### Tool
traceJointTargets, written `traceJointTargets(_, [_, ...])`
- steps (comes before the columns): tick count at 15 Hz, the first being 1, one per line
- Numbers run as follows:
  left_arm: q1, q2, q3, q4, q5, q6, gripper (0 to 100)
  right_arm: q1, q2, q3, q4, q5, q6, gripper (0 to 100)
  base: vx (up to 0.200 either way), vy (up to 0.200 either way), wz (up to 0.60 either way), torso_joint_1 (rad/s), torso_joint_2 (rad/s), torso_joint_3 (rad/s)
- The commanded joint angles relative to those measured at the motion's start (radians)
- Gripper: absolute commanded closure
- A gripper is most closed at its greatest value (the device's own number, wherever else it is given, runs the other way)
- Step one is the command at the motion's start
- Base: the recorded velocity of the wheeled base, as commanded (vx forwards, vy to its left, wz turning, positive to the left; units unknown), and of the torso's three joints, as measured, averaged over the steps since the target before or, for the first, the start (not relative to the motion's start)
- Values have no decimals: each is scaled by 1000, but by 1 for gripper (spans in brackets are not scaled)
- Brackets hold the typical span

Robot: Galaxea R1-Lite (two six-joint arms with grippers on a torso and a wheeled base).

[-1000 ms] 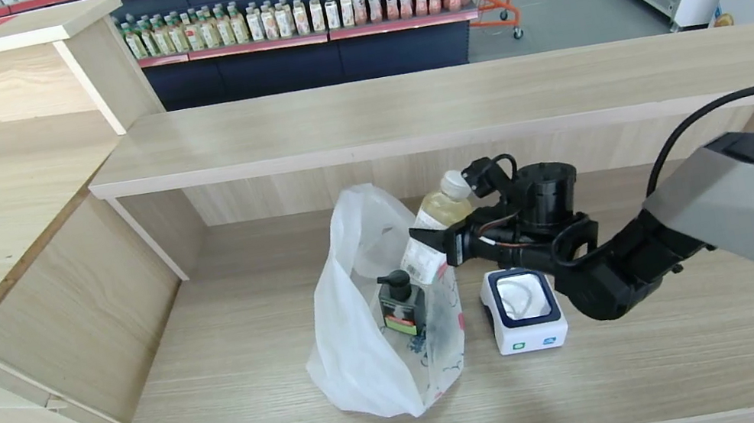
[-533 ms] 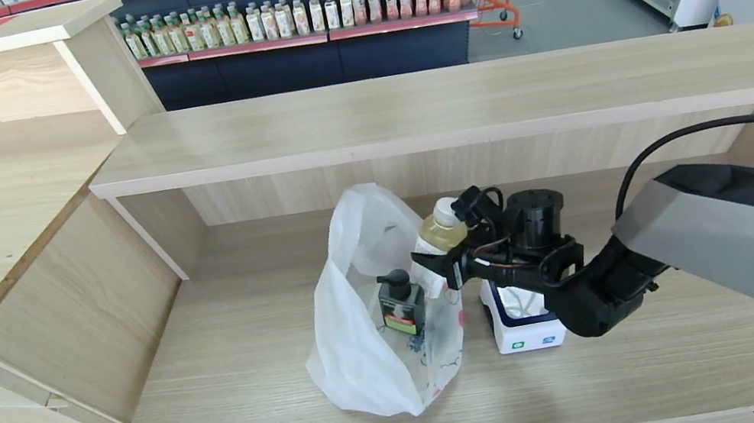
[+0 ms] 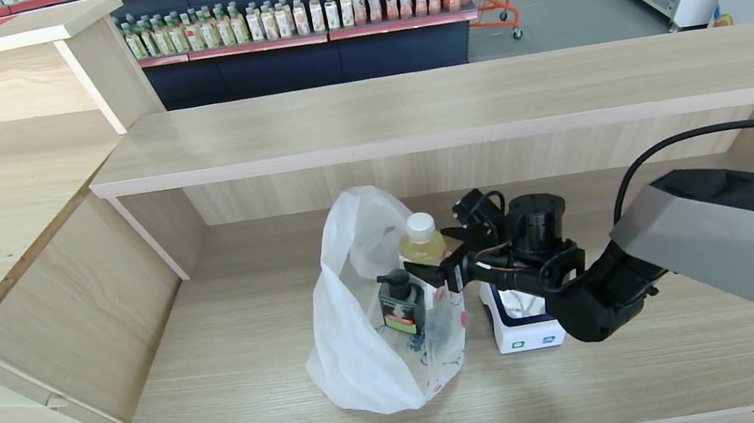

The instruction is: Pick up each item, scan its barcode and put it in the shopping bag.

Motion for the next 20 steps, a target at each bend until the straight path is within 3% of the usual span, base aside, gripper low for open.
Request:
traceJointTargets(1, [0, 0, 0, 0, 1, 0, 0, -5, -69, 41, 4, -1, 63, 0, 0, 0, 0, 0, 0, 0])
traceJointTargets(4, [0, 0, 0, 0, 0, 0, 0, -22, -221, 151, 14, -1, 222, 0, 0, 0, 0, 0, 0, 0])
traceJointTargets(6, [0, 0, 0, 0, 0, 0, 0, -51, -379, 317, 16, 1, 283, 0, 0, 0, 0, 0, 0, 0])
traceJointTargets(8, [0, 0, 0, 0, 0, 0, 0, -73, -499, 421, 40, 1, 290, 0, 0, 0, 0, 0, 0, 0])
traceJointTargets(9, [0, 0, 0, 0, 1, 0, 0, -99, -675, 543, 97, 11, 290, 0, 0, 0, 0, 0, 0, 0])
traceJointTargets(12, [0, 0, 0, 0, 0, 0, 0, -157, -986, 713, 208, 67, 282, 0, 0, 0, 0, 0, 0, 0])
traceJointTargets(14, [0, 0, 0, 0, 0, 0, 0, -232, -1267, 869, 363, 31, 214, 0, 0, 0, 0, 0, 0, 0])
traceJointTargets(16, [0, 0, 0, 0, 0, 0, 0, -324, -1519, 1000, 540, -90, 199, 0, 0, 0, 0, 0, 0, 0])
traceJointTargets(18, [0, 0, 0, 0, 1, 0, 0, -364, -1799, 1098, 735, -137, 167, 0, 0, 0, 0, 0, 0, 0])
traceJointTargets(19, [0, 0, 0, 0, 0, 0, 0, -421, -2037, 1178, 863, -163, 127, 0, 0, 0, 0, 0, 0, 0])
traceJointTargets(20, [0, 0, 0, 0, 1, -2, 0, -462, -2194, 1178, 1028, -180, 102, 0, 0, 0, 0, 0, 0, 0])
